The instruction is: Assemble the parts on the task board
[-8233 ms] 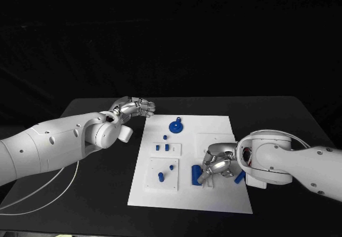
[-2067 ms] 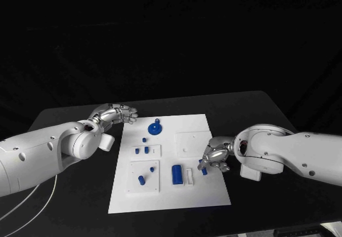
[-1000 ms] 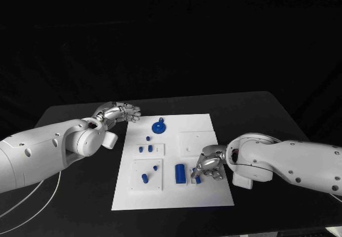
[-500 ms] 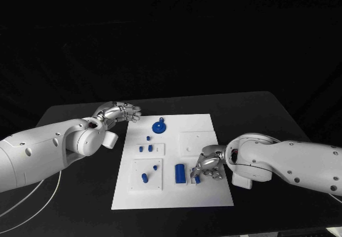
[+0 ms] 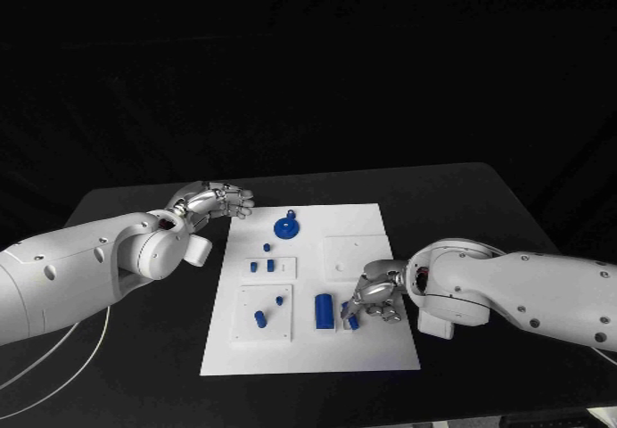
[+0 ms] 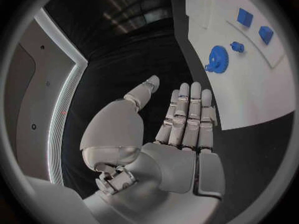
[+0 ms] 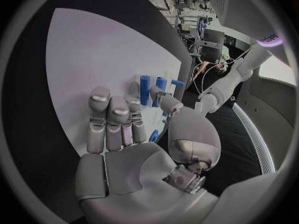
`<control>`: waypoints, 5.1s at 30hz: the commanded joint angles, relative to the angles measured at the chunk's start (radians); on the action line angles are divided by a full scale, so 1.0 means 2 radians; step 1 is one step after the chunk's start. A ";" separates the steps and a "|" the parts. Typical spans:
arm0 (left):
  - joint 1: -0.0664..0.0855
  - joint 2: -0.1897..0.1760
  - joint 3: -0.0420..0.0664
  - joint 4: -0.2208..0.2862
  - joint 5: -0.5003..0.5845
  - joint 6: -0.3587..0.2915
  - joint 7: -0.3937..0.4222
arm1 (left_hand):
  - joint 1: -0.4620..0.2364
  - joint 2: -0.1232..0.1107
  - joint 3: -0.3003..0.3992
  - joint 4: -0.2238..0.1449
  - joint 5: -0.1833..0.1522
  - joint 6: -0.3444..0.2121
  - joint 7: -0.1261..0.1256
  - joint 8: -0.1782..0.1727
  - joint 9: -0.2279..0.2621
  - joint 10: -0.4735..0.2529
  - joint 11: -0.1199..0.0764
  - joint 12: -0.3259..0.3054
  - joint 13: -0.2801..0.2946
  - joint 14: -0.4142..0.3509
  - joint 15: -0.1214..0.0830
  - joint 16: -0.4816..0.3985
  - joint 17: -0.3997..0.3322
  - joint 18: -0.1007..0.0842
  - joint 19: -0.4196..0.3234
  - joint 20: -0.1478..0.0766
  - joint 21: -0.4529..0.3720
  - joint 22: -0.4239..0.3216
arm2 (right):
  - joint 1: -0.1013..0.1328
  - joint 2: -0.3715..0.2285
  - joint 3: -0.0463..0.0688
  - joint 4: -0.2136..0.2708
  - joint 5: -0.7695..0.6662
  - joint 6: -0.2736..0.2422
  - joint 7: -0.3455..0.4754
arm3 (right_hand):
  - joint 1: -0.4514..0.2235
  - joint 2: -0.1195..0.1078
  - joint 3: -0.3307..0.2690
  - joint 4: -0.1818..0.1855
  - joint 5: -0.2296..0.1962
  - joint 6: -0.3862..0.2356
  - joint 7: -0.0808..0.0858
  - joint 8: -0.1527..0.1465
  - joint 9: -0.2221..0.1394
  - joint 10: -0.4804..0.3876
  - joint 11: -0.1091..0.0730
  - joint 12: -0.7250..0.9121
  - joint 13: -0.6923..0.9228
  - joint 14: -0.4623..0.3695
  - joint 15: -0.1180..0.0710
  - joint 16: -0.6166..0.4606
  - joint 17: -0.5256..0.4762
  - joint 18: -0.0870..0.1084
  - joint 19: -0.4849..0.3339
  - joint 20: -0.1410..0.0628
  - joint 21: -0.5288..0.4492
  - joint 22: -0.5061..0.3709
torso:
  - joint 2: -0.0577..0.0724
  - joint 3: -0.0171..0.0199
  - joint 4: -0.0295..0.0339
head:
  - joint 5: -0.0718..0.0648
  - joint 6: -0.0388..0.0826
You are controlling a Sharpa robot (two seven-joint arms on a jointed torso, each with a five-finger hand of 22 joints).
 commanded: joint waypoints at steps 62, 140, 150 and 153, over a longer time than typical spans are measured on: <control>0.000 -0.003 0.000 0.002 -0.003 0.007 0.001 | -0.003 0.000 0.001 0.003 -0.003 -0.004 -0.001 0.002 -0.001 -0.005 0.000 0.000 -0.001 0.001 0.003 -0.004 0.003 0.009 0.001 0.001 -0.004 0.002 | -0.005 -0.010 -0.001 0.001 -0.024 0.043 0.005 | 0.038 0.025 0.000 0.005 -0.019 -0.001 0.002 -0.005 -0.001 -0.003 0.000 0.001 -0.004 -0.001 -0.005 -0.006 0.003 0.015 -0.003 -0.004 -0.003 -0.001 | 0.000 -0.0001 0.0006 | 0.004 -0.002; 0.000 -0.005 0.000 0.004 -0.008 0.009 0.002 | -0.003 0.000 0.001 0.003 -0.003 -0.005 -0.001 0.002 -0.001 -0.006 0.001 0.000 -0.001 0.001 0.003 -0.006 0.006 0.009 0.001 0.002 -0.006 0.004 | -0.010 -0.002 -0.001 -0.011 -0.008 0.065 -0.006 | 0.001 0.047 0.083 0.013 -0.001 0.001 0.003 -0.006 -0.003 -0.001 0.001 0.002 -0.004 0.001 -0.002 -0.006 0.003 0.015 -0.003 0.001 0.002 0.002 | 0.000 0.0001 -0.0001 | 0.005 -0.003; 0.000 -0.006 0.000 0.004 -0.012 0.010 0.002 | -0.003 0.000 0.002 0.004 -0.002 -0.005 -0.001 0.002 -0.001 -0.006 0.001 0.001 -0.001 0.002 0.003 -0.007 0.006 0.009 0.001 0.002 -0.006 0.004 | -0.010 -0.003 -0.001 -0.011 -0.008 0.069 -0.003 | -0.013 0.044 0.093 0.019 -0.015 0.001 0.003 -0.006 -0.003 -0.001 0.001 0.002 -0.005 0.001 -0.002 -0.006 0.003 0.015 -0.003 0.001 0.002 0.002 | 0.000 0.0002 0.0002 | 0.005 -0.004; 0.000 -0.006 0.000 0.004 -0.012 0.010 0.002 | -0.003 0.000 0.002 0.004 -0.002 -0.005 -0.001 0.002 -0.001 -0.006 0.001 0.001 -0.001 0.002 0.003 -0.007 0.007 0.009 0.001 0.002 -0.007 0.004 | -0.010 -0.006 -0.001 -0.010 -0.007 0.073 0.001 | -0.014 0.038 0.087 0.011 -0.005 0.000 0.003 -0.005 -0.003 -0.001 0.002 0.002 -0.004 0.001 -0.002 -0.006 0.003 0.015 -0.002 0.001 0.003 0.002 | 0.000 0.0001 0.0000 | 0.005 -0.003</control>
